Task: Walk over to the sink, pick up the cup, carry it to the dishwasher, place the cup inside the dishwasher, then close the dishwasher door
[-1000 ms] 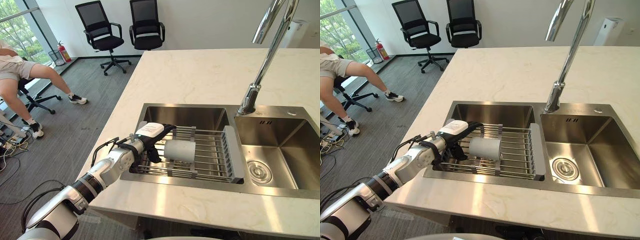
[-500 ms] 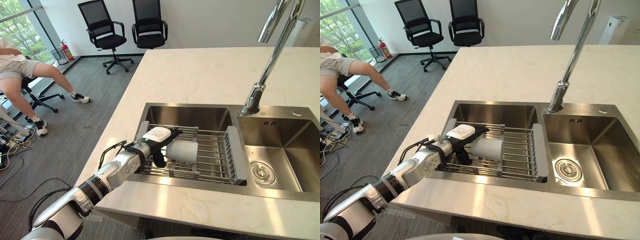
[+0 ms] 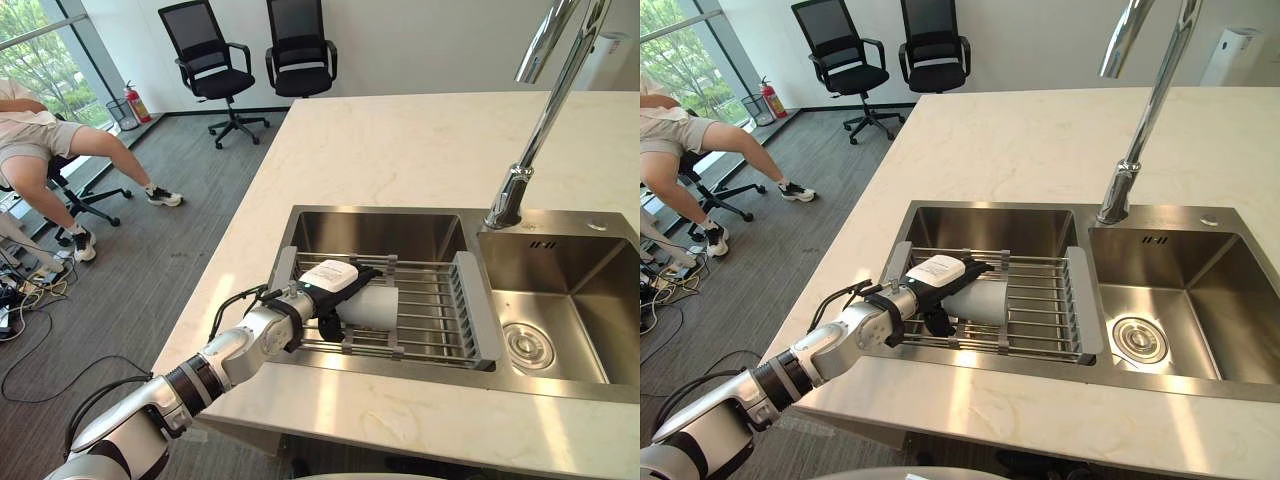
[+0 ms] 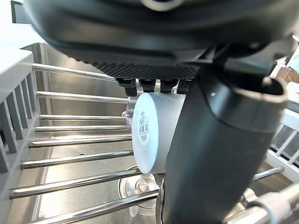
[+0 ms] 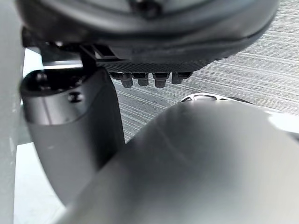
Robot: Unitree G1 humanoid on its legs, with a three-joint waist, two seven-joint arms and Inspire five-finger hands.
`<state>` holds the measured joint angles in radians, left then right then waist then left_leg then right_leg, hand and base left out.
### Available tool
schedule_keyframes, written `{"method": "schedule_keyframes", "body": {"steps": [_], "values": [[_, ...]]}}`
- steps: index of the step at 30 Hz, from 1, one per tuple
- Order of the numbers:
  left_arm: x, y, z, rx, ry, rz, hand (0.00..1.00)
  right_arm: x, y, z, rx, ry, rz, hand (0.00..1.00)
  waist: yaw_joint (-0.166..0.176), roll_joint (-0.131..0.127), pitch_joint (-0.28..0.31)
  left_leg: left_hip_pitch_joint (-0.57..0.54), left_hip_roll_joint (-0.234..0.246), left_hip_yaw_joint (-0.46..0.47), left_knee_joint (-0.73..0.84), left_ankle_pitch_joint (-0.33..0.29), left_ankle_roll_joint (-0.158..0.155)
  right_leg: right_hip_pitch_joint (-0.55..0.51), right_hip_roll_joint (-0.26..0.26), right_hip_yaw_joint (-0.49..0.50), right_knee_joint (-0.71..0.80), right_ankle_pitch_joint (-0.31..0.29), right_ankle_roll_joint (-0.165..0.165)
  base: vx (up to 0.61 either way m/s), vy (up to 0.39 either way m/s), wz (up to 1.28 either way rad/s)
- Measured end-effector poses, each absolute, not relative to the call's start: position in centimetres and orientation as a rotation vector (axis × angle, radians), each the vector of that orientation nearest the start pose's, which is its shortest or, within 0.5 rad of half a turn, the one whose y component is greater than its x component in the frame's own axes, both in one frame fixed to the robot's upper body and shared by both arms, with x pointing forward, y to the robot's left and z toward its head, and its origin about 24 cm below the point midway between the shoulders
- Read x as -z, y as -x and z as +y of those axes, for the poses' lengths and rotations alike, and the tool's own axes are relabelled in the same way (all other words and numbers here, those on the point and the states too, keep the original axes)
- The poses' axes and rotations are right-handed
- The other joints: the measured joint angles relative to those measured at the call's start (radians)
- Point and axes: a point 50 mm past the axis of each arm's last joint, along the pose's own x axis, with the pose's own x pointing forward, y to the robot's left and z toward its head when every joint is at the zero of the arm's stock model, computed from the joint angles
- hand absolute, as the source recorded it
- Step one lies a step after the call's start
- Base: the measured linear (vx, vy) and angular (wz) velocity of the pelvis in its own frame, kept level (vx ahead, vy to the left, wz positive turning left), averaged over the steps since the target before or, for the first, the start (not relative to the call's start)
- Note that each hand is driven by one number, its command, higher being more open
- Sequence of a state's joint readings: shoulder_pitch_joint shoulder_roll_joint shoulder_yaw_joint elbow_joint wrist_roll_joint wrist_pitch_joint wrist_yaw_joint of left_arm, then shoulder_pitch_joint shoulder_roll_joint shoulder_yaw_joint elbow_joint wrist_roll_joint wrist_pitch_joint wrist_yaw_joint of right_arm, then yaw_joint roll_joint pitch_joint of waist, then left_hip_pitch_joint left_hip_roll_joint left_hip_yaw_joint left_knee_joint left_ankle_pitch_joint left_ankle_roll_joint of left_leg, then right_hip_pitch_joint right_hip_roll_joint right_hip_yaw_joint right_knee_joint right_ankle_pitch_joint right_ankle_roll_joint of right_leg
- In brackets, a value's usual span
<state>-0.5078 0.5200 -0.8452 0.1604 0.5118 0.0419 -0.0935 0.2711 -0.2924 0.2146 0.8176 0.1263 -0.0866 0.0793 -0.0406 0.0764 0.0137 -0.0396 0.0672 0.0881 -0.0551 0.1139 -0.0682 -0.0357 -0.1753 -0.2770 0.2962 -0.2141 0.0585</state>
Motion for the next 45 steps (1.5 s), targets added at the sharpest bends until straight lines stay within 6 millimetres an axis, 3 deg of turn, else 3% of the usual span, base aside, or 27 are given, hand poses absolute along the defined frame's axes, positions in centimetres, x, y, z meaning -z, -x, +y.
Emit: {"method": "schedule_keyframes", "body": {"steps": [1, 17, 29, 33, 39, 42, 45], "values": [[-5.2, -28.4, 7.3, 0.786, -1.276, -0.226, 0.00, 14.5, -6.9, -22.1, -0.071, 0.169, 1.032, 1.00, 0.000, 0.000, 0.000, 0.002, 0.000, 0.000, -0.003, 0.002, 0.000, 0.001, 0.000, 0.001, 0.000, 0.000, 0.000, 0.00, 0.000, 0.00], [-4.0, -28.9, 7.8, 0.758, -1.272, -0.112, 0.00, 14.8, -7.3, -22.2, -0.082, 0.189, 1.065, 1.00, -0.006, -0.002, 0.001, 0.033, 0.018, -0.007, -0.031, 0.012, -0.011, 0.052, 0.028, -0.010, -0.073, 0.032, 0.002, 0.00, -0.002, 0.01], [-3.8, -29.2, 9.1, 0.657, -1.022, -0.026, 0.00, 14.9, -7.8, -22.0, -0.073, 0.188, 1.059, 1.00, -0.001, -0.010, 0.029, 0.037, 0.019, -0.019, -0.031, 0.009, -0.013, 0.082, 0.034, -0.026, -0.113, 0.047, 0.003, 0.00, -0.004, 0.02], [-5.8, -29.0, 9.7, 0.572, -0.839, -0.077, 0.00, 14.9, -7.7, -22.0, -0.044, 0.161, 1.059, 1.00, 0.011, -0.017, 0.034, 0.032, 0.018, -0.018, -0.030, 0.009, -0.012, 0.082, 0.035, -0.026, -0.111, 0.048, 0.004, 0.03, -0.014, 0.00], [-13.4, -28.6, 10.8, 0.397, -0.513, -0.406, 0.00, 15.0, -7.1, -22.2, -0.014, 0.136, 1.069, 1.00, 0.053, -0.018, 0.034, 0.035, 0.019, -0.023, -0.030, 0.009, -0.012, 0.093, 0.042, -0.038, -0.120, 0.047, 0.004, -0.01, -0.010, 0.02], [-14.9, -27.5, 11.6, 0.373, -0.397, -0.479, 0.00, 15.1, -6.9, -22.2, 0.003, 0.117, 1.072, 1.00, 0.062, -0.021, 0.031, 0.039, 0.021, -0.030, -0.031, 0.009, -0.012, 0.104, 0.043, -0.049, -0.129, 0.047, 0.004, -0.02, -0.019, 0.08], [-14.7, -26.9, 11.9, 0.362, -0.327, -0.475, 0.00, 15.3, -6.5, -22.0, 0.013, 0.099, 1.090, 1.00, 0.082, -0.032, 0.014, 0.037, 0.022, -0.034, -0.031, 0.008, -0.012, 0.105, 0.043, -0.053, -0.136, 0.048, 0.003, -0.03, -0.018, 0.05]]}}
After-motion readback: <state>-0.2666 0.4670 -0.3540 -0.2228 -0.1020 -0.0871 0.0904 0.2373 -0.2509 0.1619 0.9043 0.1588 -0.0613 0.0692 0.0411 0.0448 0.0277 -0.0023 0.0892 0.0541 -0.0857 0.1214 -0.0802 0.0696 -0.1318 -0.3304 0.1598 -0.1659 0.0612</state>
